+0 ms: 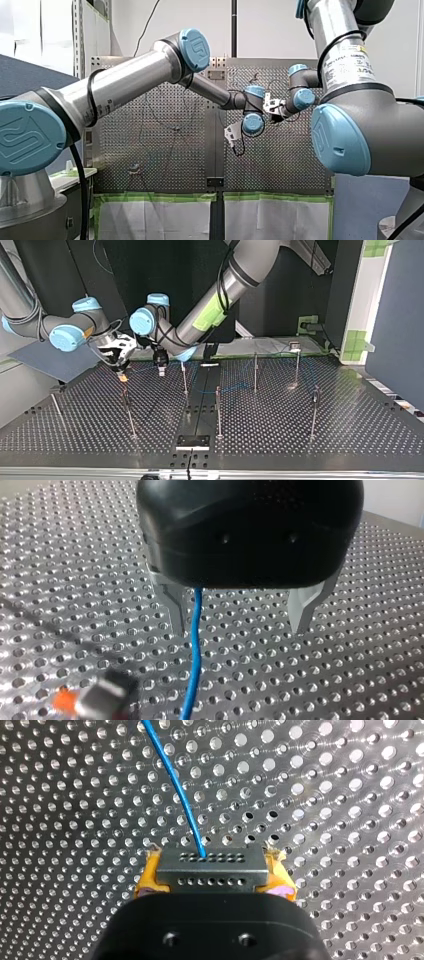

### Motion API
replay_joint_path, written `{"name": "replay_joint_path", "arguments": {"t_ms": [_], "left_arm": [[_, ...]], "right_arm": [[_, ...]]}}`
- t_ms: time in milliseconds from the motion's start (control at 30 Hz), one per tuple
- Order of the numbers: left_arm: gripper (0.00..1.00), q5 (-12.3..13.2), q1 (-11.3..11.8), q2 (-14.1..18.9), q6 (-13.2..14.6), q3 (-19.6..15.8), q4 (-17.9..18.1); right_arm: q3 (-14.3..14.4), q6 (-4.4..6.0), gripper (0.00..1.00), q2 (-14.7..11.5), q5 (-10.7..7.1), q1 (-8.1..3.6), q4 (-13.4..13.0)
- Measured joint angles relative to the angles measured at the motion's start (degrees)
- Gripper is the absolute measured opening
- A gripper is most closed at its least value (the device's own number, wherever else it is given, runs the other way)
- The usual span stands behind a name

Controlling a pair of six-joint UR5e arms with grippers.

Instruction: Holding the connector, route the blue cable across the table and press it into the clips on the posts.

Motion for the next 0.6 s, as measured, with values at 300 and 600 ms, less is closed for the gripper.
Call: {"name": "replay_joint_path", "arguments": {"t_ms": [300,600], "left_arm": [[0.38,-0.4,-0.3,0.0,-0.6,0.1,-1.1],[0.0,-2.4,-1.0,0.4,-1.2,0.1,-2.1]], "right_arm": [[0.0,0.0,0.0,0.0,-0.04,-0.02,0.0],[0.0,0.0,0.0,0.0,-0.19,-0.02,0.1]]}}
